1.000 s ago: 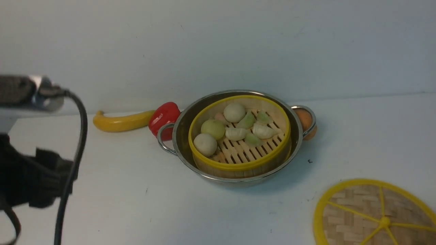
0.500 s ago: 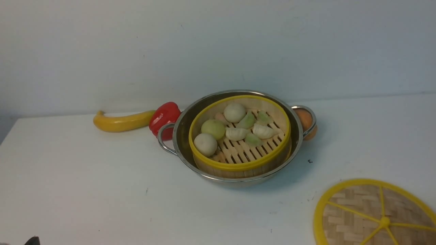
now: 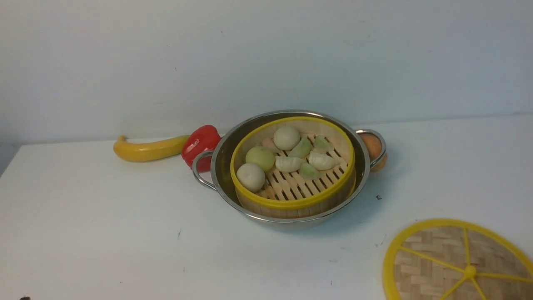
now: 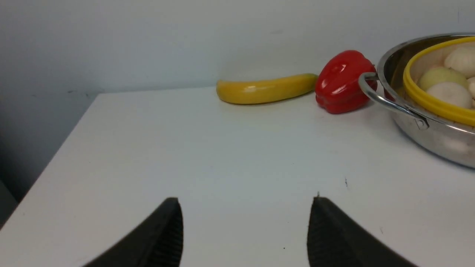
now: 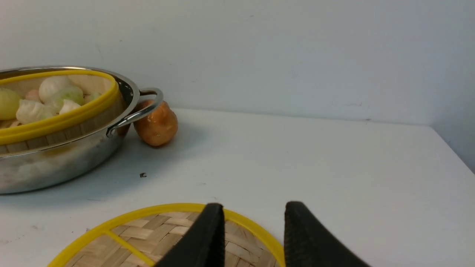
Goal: Place the steamer in the pot on the white table, and put the lid on the steamer.
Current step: 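Move the gripper down to the bamboo steamer lid and grasp its center knob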
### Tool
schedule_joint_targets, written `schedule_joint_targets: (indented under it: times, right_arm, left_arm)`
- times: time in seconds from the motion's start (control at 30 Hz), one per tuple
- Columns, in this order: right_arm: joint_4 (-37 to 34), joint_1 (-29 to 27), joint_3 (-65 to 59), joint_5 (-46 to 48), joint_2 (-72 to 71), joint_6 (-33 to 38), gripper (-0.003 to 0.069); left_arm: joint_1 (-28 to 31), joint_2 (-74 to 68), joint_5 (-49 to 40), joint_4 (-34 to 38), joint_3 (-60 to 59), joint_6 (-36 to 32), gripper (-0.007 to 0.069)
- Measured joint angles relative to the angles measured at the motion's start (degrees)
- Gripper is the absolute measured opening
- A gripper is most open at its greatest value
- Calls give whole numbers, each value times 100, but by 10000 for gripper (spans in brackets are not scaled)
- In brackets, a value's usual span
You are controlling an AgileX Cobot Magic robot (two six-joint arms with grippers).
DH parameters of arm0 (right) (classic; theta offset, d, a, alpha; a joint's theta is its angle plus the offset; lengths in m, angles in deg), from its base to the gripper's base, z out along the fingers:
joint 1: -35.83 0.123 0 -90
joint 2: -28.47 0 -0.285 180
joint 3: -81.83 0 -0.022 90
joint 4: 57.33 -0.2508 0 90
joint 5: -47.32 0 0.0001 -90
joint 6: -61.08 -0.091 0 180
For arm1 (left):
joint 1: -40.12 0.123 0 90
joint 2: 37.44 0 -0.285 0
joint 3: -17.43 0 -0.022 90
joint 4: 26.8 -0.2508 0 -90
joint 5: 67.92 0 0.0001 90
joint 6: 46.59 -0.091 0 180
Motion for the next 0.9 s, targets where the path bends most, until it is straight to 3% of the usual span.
schedule_joint_targets:
  times: [0.33,0.6,0.9]
  right_arm:
    - [0,0,0,0,0,0,249]
    - [0,0,0,1,0,0,249]
    - [0,0,0,-5,0,0,249]
  left_arm:
    - [0,2,1246,0,-833,216,419]
    - [0,7,547,-86,-857,267,419]
    - [0,7,474,-144,-857,267,419]
